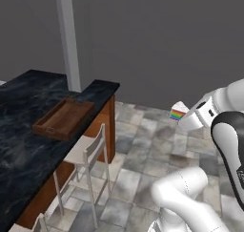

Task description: Take the cake and cupcake from the fridge and place them on the empty tray on the dining counter.

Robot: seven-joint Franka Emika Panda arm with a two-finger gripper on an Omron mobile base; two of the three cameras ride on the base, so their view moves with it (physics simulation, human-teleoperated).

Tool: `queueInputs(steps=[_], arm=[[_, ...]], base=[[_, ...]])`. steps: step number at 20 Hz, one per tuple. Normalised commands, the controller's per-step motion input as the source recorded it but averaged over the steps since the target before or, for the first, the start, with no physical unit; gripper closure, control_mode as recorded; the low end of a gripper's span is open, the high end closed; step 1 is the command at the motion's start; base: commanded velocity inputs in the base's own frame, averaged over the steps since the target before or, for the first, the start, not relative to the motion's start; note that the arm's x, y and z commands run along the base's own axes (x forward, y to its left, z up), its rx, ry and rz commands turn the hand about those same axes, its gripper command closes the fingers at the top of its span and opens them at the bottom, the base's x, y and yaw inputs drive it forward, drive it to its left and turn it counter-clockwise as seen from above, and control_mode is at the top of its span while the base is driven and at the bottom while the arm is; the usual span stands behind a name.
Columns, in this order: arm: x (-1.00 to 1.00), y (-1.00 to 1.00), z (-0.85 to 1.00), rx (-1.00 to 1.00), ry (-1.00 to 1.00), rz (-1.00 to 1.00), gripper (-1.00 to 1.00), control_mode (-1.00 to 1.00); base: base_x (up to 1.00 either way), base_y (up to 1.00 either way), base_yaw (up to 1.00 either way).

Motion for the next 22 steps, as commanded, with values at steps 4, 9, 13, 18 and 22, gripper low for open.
queueInputs(steps=[4,9,13,18,22], arm=[[0.00,0.00,0.00,0.00,0.00,0.00,1.00,1.00],[0.00,0.00,0.00,0.00,0.00,0.00,1.00,1.00],[0.00,0.00,0.00,0.00,0.00,0.00,1.00,1.00],[0.00,0.00,0.00,0.00,0.00,0.00,1.00,1.00],[0.00,0.00,0.00,0.00,0.00,0.00,1.00,1.00]], base=[[0.52,-0.34,0.23],[0.44,-0.30,0.25],[0.31,-0.25,0.27],[0.29,-0.18,0.30],[0.30,-0.15,0.30]])
